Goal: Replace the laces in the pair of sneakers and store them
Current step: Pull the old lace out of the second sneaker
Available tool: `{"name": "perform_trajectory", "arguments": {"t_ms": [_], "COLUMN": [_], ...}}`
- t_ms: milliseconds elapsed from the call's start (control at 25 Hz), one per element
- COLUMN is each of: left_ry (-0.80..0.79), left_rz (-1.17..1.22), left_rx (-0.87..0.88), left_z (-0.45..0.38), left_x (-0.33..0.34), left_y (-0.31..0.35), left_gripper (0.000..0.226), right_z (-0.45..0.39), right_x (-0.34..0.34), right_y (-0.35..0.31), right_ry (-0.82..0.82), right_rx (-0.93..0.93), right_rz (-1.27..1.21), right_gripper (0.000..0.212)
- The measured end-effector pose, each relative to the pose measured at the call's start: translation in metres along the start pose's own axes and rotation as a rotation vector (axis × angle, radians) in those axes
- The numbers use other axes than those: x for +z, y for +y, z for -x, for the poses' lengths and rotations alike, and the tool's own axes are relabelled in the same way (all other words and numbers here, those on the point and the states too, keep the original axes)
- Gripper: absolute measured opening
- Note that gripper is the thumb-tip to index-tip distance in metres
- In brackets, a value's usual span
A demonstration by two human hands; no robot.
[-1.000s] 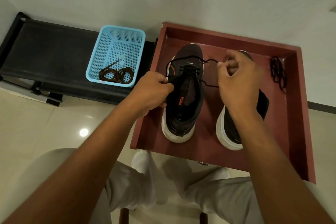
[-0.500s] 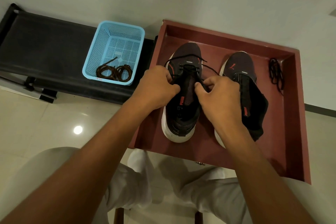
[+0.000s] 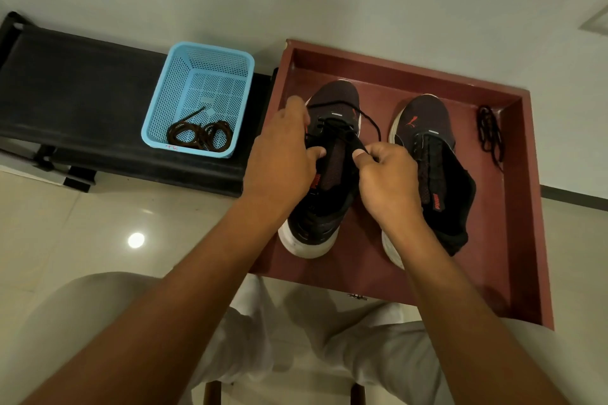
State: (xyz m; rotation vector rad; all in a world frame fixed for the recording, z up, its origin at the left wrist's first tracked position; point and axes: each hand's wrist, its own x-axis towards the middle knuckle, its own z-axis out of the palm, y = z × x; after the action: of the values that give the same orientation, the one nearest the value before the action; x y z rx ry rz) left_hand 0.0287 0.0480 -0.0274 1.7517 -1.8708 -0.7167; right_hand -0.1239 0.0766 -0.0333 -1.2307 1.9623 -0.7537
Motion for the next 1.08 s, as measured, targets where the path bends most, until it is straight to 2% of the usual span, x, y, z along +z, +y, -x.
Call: {"name": "perform_trajectory", "arguments": {"t_ms": [80,160,440,600,760,920,1080], "left_ry": [0.062,0.043,-0.006,0.007,0.082,0.011,-0.032], "left_rz": [-0.054,-0.105,-0.094,0.042,0.137,0.121,0.1], "left_rx": [0.217,0.323,0.305,0.172,0.06,0.02,0.161], "left_z": [-0.008,-0.019,-0.031,-0.039,-0.053,-0.052,-0.049], "left_x": [0.008,0.016,0.028,0.014,-0.012,-0.013,-0.013], "left_y": [0.006,0.007,0.002,0.0,-0.01,-0.018,-0.009], "left_gripper": [0.032,0.02,0.009,0.001,0.005,0.002,0.034], "right_z": [0.0,0.001,-0.002,-0.002,-0.001,0.0,-0.001], "right_x": [-0.001,0.0,0.002,0.002,0.001,0.002,0.003], "right_y": [-0.002,-0.003,0.001,0.002,0.001,0.001,0.001], "right_ry": [-0.012,-0.016,-0.023,-0.023,-0.021,-0.016,-0.02], "right_rx": [-0.014,-0.022,-0.015,-0.004,0.002,-0.003,-0.01], "right_rz": [0.012,0.012,-0.007,-0.01,-0.007,0.013,0.032], "right_gripper": [0.049,0.05,0.05,0.047,0.044,0.04,0.036]}}
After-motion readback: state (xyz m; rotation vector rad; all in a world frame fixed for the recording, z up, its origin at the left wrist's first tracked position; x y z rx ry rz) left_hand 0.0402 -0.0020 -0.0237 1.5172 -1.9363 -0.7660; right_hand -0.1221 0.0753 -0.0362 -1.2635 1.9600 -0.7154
